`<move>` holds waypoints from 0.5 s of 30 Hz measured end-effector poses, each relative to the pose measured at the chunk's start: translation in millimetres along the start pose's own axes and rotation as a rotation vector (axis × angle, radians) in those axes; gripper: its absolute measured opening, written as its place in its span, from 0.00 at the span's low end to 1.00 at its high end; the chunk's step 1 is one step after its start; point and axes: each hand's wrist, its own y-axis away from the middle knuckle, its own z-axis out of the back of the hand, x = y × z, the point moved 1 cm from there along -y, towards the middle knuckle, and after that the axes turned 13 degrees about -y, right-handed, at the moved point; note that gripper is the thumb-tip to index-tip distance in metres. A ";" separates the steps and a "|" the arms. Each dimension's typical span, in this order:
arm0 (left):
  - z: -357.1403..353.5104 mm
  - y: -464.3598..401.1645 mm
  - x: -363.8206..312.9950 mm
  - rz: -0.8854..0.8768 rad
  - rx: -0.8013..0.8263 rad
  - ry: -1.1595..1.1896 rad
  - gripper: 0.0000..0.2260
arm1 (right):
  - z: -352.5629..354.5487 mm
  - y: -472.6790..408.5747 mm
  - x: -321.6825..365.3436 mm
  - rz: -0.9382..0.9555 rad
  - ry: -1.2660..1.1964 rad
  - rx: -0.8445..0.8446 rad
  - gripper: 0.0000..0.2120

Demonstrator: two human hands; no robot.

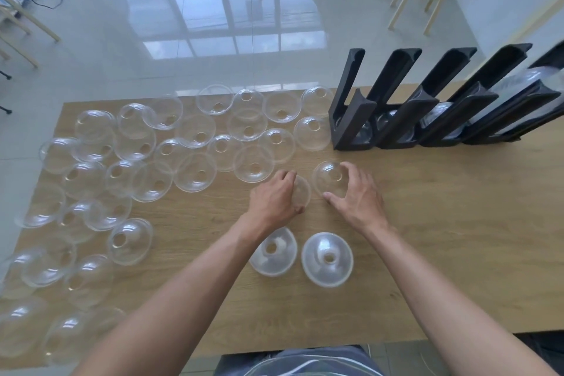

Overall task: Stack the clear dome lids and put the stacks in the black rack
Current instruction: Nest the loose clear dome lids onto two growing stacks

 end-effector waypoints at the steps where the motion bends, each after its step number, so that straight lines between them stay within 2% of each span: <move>1: 1.0 1.1 0.6 -0.002 -0.013 0.016 0.40 | 2.3 3.0 -2.0 0.003 -0.025 0.008 0.40; 11: 48.6 41.0 9.6 -0.039 -0.161 0.042 0.41 | 59.2 62.4 16.7 0.107 -0.283 -0.070 0.38; 15: 58.7 78.5 16.0 -0.042 -0.139 -0.031 0.39 | 65.1 107.3 23.4 0.108 -0.325 -0.056 0.41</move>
